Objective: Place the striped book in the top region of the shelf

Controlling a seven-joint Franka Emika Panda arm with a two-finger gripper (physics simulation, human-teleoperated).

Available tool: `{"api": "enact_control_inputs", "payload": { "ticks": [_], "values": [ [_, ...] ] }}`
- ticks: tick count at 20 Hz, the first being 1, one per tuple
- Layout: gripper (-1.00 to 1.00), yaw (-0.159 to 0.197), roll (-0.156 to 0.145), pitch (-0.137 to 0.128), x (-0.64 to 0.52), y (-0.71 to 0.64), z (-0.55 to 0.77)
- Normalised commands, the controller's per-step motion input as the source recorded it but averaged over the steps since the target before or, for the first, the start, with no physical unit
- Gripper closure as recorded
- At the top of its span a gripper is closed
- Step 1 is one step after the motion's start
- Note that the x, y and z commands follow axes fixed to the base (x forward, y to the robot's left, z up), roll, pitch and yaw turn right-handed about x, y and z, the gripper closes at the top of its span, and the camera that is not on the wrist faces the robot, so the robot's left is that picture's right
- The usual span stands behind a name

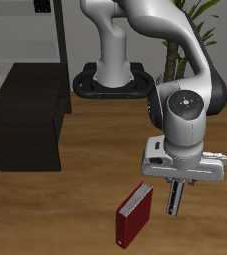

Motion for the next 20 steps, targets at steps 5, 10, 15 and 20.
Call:
{"api": "enact_control_inputs", "payload": {
  "ticks": [5, 10, 15, 20],
  "values": [
    [1.00, -0.003, 0.010, -0.022, -0.10, -0.05, 0.14],
    [1.00, 0.011, -0.031, -0.051, -0.17, -0.19, 0.45],
    [1.00, 0.011, -0.005, -0.058, -0.28, -0.17, 0.58],
    [1.00, 0.026, -0.017, -0.072, -0.35, -0.22, 0.59]
  ]
}}
